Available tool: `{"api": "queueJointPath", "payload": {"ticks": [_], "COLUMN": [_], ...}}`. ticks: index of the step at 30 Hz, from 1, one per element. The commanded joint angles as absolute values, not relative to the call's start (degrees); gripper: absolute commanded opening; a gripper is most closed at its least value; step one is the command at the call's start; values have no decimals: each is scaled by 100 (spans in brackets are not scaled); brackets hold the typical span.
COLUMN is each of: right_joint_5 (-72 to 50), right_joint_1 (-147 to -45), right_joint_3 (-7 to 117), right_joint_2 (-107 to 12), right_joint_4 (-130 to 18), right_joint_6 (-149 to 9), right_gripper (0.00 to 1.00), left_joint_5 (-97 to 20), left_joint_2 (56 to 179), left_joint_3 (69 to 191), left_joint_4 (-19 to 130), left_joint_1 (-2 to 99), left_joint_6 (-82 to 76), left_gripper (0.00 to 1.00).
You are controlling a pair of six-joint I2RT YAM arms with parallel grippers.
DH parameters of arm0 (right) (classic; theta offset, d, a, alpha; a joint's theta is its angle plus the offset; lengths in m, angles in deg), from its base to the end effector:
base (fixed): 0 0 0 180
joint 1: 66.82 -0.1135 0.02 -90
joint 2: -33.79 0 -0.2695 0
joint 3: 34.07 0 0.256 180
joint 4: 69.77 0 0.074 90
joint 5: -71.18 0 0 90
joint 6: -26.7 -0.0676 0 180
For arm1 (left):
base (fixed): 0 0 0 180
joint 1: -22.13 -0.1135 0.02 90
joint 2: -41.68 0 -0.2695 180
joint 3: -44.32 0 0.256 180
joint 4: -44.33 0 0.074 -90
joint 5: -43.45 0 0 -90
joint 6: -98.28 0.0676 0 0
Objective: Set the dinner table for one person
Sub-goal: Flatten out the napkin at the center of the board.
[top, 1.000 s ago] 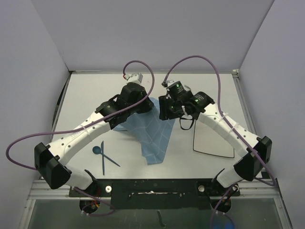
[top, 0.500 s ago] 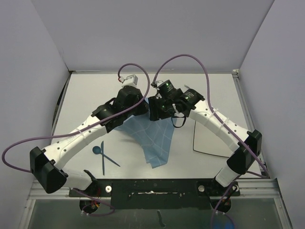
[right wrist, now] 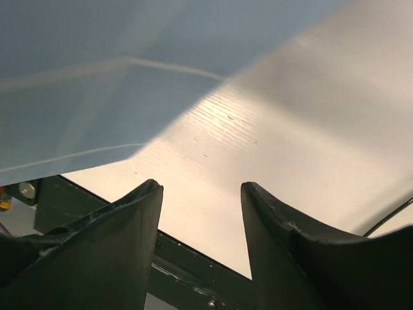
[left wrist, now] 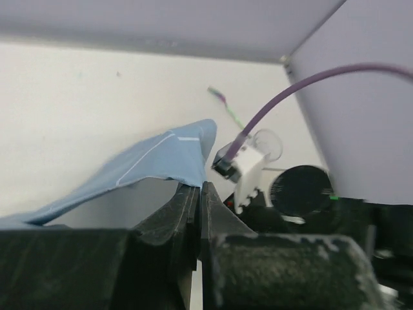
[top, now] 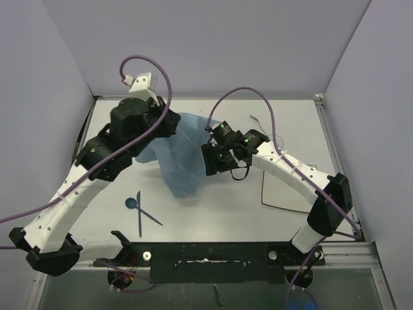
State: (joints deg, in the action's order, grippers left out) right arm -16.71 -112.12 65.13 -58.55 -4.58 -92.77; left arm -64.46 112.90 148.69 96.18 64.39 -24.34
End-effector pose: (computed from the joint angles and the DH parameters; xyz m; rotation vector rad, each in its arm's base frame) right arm 0.2511 0.2573 0.2929 -0.3829 2.6527 0.5008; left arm 0.2202 -0.1720 0.4643 -0.0547 1.9243 -0.5948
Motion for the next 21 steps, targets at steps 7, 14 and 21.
{"api": "queueJointPath", "payload": {"ticks": [7,14,21], "right_joint_5": [-1584,-1563,-1556], "right_joint_1": [-11166,-11160,-11166], "right_joint_3": [6037,5968,5885], "right_joint_2": [-6035,-5974,-5847], "right_joint_4": [-1106,-1136,-1159], "right_joint_6": [-9450,-9437,-9455], "right_gripper": [53,53,53], "left_joint_5": [-6253,-6116,-6192], "left_joint_2": [10710,10807,10925], "left_joint_3": [15869,15743,15371], "left_joint_4": [9654,9551,9545], "left_joint_1": [6438,6437,6435], "left_joint_6": [-2216,-2363,-2598], "left_gripper": [0,0,0]}}
